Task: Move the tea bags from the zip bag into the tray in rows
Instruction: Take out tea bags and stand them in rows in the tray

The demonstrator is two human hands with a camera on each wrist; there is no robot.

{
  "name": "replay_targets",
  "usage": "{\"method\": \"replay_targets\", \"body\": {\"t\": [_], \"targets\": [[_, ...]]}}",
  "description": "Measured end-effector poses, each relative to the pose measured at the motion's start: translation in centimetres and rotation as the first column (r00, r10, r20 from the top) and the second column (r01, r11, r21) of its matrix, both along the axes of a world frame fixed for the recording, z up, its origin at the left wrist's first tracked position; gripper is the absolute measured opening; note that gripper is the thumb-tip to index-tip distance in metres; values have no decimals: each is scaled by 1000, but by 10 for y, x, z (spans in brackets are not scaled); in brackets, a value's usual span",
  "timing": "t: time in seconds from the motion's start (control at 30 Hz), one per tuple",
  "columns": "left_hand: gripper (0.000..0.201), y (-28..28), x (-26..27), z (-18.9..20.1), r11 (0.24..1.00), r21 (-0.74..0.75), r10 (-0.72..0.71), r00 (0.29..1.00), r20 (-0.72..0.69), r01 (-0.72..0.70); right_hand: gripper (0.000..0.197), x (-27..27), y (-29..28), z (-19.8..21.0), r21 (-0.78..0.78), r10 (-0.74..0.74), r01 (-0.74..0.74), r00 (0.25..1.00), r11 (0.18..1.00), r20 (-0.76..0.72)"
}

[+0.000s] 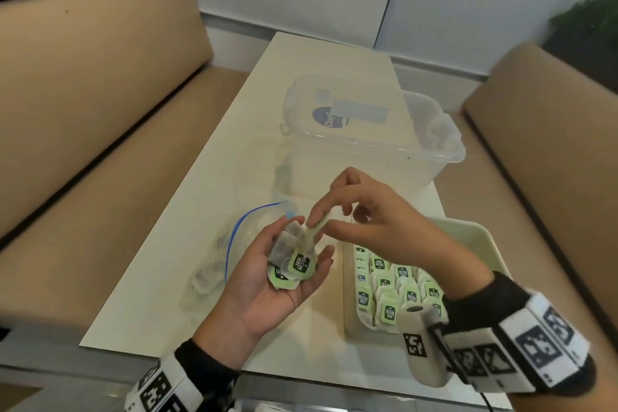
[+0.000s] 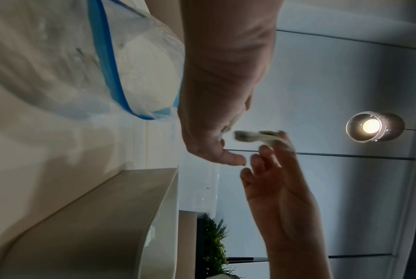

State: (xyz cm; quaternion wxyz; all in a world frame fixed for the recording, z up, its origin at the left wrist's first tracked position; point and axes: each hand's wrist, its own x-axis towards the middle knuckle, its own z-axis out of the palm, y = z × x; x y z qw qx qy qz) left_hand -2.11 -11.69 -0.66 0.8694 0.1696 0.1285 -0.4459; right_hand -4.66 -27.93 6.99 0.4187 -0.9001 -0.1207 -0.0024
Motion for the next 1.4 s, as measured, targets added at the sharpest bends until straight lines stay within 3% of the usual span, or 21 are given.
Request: {"method": "replay_targets", "body": {"t": [0.1,0.17,0.27,0.33,0.43,0.53,0.6,0.73,0.87,1.0,1.1,1.27,1.4], "targets": [[63,0,-2,-1,998,50,-47,999,19,46,13,-4,-9,22,231,249,-215,960,949,-130],[59,-2,-2,-1,994,101,-50,999,19,48,13,-3,-12,30,237,336,-290,924,927,-181],[24,-6,-4,3,991,115,-72,997,33,68,11,1,-15,38,21,276,-280,925,960,-260],[14,-9,-6,5,987,112,-124,991,54,117,9,5,-15,38,-207,218,-263,952,942,-216],[17,-14,-9,4,981,130,-158,984,78,147,13,10,-16,37,-461,208,-231,973,857,-100],[20,-17,-10,5,981,138,-146,986,81,134,14,11,-19,35,-549,210,-214,975,808,-70],[34,-18,-9,5,980,139,-160,982,102,145,16,9,-23,33,-540,180,-172,983,824,-39],[64,-17,-4,-4,978,171,-146,981,125,124,16,-6,-39,36,-367,114,-120,993,922,-39],[70,-10,2,-15,971,233,-83,983,163,43,25,-32,-71,37,-352,17,-78,985,933,-172],[72,-2,3,-18,967,252,-34,977,208,-20,23,-55,-109,19,-627,-144,-88,939,774,-311],[72,3,2,-18,965,259,-21,973,228,-40,17,-68,-128,-2,-707,-167,-200,895,678,-413],[70,3,2,-18,958,283,-26,967,253,-48,26,-75,-144,-27,-525,-141,-299,753,797,-643],[71,2,3,-19,956,287,-21,967,254,-54,31,-68,-149,-41,-457,-137,-348,653,818,-744]]}}
